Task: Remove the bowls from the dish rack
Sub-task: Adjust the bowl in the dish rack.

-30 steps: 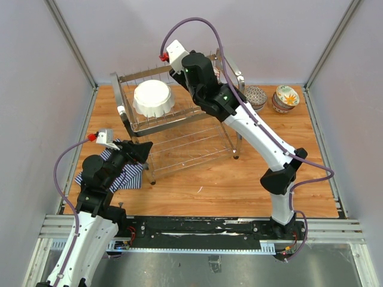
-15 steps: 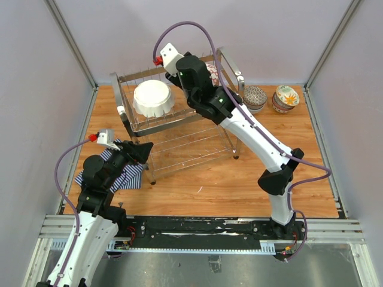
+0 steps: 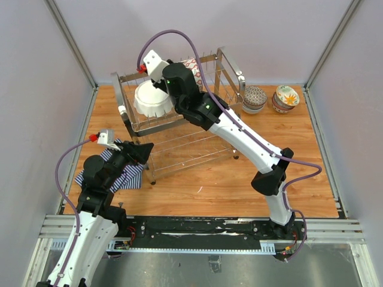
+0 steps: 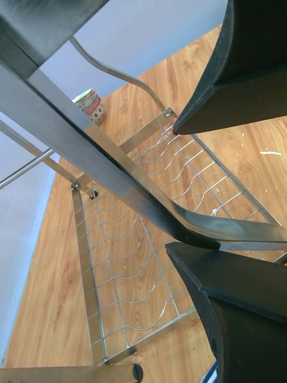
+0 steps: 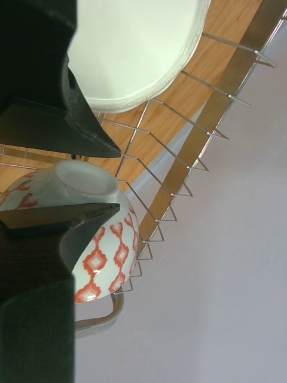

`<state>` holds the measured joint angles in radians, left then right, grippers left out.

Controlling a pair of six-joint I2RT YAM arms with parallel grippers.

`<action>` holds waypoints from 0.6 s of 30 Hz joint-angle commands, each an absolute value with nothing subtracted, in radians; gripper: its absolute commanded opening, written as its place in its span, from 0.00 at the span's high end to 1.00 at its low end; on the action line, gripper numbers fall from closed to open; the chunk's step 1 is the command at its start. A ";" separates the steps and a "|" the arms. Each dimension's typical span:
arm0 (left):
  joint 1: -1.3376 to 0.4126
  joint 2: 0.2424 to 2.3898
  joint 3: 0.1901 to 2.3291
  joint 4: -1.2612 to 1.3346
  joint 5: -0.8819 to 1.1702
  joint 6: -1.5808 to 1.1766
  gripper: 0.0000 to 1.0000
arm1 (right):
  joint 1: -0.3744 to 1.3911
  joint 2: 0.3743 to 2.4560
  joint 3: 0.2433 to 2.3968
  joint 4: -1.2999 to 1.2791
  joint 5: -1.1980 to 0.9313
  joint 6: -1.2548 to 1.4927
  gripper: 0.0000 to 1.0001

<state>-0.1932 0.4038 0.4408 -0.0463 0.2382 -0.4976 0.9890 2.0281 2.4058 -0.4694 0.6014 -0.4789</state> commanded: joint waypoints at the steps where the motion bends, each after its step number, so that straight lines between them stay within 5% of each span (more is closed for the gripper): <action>1: -0.199 0.392 0.428 -0.017 0.259 -0.497 0.23 | 0.997 2.039 2.427 -0.479 0.610 -0.473 0.63; 18: -0.199 0.387 0.426 -0.017 0.255 -0.500 0.23 | 1.010 2.011 2.396 -0.460 0.563 -0.450 0.63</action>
<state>-0.1932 0.3981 0.4309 -0.0463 0.2417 -0.4980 0.9882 2.0293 2.4046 -0.4637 0.5777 -0.4728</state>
